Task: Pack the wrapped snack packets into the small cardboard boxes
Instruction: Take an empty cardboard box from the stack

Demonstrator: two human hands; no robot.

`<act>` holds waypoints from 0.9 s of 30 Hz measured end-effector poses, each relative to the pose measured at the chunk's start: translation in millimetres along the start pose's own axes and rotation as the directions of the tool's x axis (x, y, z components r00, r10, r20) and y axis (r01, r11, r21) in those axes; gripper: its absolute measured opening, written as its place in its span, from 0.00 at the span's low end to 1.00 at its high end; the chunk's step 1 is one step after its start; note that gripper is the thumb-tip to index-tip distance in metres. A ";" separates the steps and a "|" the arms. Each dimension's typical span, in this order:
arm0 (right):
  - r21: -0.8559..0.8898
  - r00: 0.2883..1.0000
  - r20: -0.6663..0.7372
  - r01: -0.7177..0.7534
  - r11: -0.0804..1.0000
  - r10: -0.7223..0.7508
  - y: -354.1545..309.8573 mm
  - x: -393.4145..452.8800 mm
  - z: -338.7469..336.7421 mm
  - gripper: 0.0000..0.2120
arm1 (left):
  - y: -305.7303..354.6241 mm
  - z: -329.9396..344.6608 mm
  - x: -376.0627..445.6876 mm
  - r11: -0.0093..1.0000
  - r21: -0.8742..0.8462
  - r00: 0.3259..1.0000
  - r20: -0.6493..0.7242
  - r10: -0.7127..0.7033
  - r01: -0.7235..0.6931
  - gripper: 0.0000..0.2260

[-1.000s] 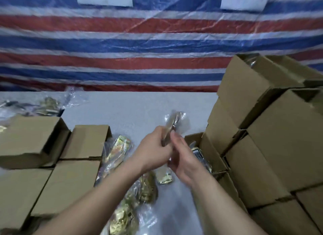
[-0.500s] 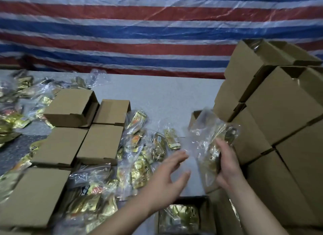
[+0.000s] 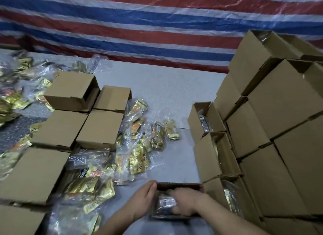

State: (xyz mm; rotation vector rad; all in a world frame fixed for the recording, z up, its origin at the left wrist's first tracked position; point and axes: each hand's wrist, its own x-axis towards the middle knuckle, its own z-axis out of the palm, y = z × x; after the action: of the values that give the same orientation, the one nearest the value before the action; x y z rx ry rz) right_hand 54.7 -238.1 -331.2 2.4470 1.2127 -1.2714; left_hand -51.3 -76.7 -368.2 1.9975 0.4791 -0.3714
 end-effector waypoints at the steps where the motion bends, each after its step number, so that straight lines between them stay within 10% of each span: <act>1: -0.009 1.000 -0.006 -0.025 1.000 0.025 -2.1 9.2 6.4 0.27 | -1.5 1.5 0.8 1.000 0.006 1.000 -0.004 0.012 -0.012 0.11; 5: -0.014 0.998 -0.032 -0.052 0.999 0.052 -1.6 28.2 11.8 0.31 | -3.4 2.5 5.9 1.000 0.018 0.997 -0.074 0.008 -0.007 0.13; 9: 0.352 0.998 -0.053 -0.002 0.936 0.022 4.0 10.6 7.1 0.33 | 1.7 -0.8 6.4 0.999 0.026 0.998 -0.049 0.028 -0.026 0.13; 13: 0.349 0.969 -0.248 0.076 0.934 0.014 13.4 -9.1 5.1 0.16 | 1.9 -1.8 5.0 0.999 0.021 0.998 -0.046 0.039 -0.038 0.12; 18: 0.353 0.985 0.128 -0.158 0.922 0.120 -10.8 2.7 7.0 0.25 | 2.2 1.6 -1.3 0.999 0.021 0.997 -0.059 0.052 -0.051 0.11; 23: 0.307 0.976 0.172 -0.181 0.934 0.133 -15.3 4.1 -8.9 0.26 | 5.4 2.0 0.3 1.000 0.017 0.997 -0.078 0.004 -0.003 0.13; 27: 0.425 0.985 -0.147 -0.014 0.905 0.084 -11.6 -15.9 -15.9 0.15 | 7.0 -0.9 2.9 0.999 -0.020 0.998 -0.056 -0.032 0.031 0.16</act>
State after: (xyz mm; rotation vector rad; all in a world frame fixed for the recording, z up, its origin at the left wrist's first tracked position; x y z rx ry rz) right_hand 51.5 -232.8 -306.7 2.9154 0.9795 -1.4766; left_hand -45.3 -78.3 -363.8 1.9880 0.5484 -0.3303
